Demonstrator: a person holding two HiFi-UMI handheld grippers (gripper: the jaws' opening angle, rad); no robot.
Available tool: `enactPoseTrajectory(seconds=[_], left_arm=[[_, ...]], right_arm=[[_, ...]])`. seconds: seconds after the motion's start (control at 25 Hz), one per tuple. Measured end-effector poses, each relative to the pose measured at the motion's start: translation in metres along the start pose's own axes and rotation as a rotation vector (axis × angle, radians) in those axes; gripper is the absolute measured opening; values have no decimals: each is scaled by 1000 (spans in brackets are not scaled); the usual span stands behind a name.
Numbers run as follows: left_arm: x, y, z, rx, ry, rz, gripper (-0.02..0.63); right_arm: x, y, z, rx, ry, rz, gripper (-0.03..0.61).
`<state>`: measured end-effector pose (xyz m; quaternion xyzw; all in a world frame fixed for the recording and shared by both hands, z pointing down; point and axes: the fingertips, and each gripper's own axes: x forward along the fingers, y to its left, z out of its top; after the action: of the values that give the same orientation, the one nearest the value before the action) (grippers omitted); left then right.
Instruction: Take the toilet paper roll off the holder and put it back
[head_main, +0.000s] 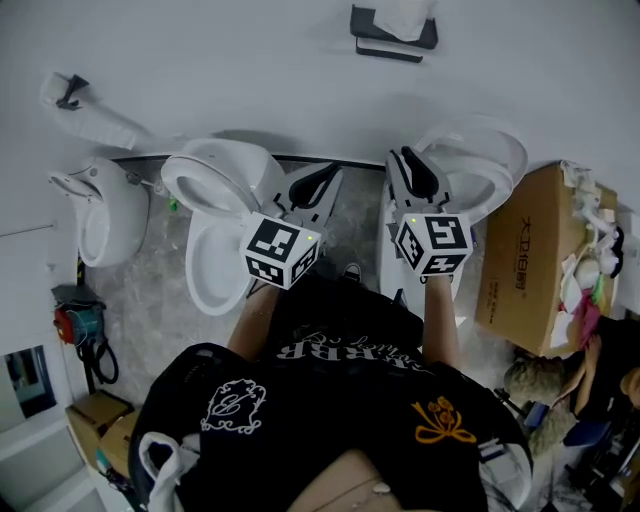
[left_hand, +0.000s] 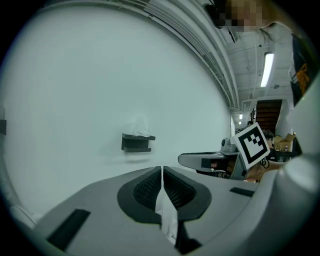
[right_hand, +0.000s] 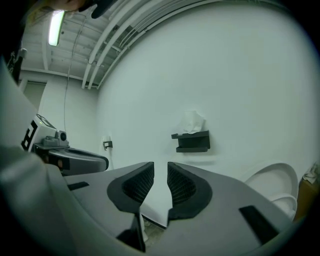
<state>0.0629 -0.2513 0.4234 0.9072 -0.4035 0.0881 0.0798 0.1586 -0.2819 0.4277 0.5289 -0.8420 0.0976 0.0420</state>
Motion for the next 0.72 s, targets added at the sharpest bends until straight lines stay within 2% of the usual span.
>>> enactPoseTrajectory(seconds=[0.36, 0.72], left_arm=[[-12, 2, 1, 15, 11, 1, 26], [-74, 4, -11, 29, 11, -16, 26]], right_arm=[[-6, 20, -18, 63, 21, 21, 35], [-28, 87, -31, 76, 37, 32, 18]])
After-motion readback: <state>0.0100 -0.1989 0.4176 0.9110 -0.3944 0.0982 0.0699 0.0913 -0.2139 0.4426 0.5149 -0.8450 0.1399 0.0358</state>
